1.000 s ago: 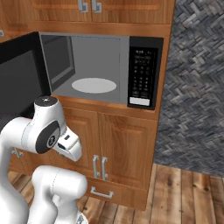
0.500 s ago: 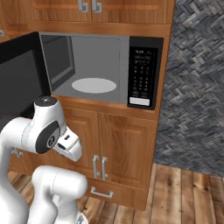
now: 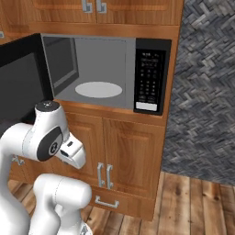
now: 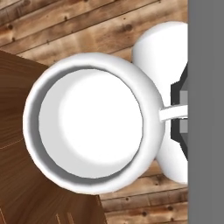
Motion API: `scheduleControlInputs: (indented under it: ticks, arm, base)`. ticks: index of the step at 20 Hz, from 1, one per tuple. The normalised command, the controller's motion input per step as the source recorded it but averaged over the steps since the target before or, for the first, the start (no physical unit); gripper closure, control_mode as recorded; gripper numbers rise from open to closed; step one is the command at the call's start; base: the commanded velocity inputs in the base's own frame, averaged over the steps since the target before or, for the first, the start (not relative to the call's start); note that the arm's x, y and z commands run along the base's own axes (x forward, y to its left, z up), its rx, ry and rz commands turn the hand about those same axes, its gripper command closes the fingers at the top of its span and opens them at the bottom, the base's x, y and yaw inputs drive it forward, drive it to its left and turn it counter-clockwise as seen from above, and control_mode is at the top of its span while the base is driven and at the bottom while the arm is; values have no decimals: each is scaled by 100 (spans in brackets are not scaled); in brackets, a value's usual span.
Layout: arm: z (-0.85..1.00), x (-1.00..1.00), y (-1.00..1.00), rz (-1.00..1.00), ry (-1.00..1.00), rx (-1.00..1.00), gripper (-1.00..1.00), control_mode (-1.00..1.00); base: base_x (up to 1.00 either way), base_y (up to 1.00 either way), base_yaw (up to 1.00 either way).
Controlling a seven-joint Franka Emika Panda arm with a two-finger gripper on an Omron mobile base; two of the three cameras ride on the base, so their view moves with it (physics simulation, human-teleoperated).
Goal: Pick the mug from the counter and place it inside the microwave. Then close the microwave.
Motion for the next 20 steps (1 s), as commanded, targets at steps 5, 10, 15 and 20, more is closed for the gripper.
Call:
scheduleControlInputs:
  ticks: [5,10,15,20]
  arm:
    - [28,5,43,14,-9,-10,100,-100]
    - [42,26,28,22,-3,-11,100,-100]
    - [21,84,-7,6,8,-1,100,-100]
    - [0,85,-5,0,0,1,100,-100]
  base:
    - [0,0,0]
    - [0,0,0]
    - [0,0,0]
    - [0,0,0]
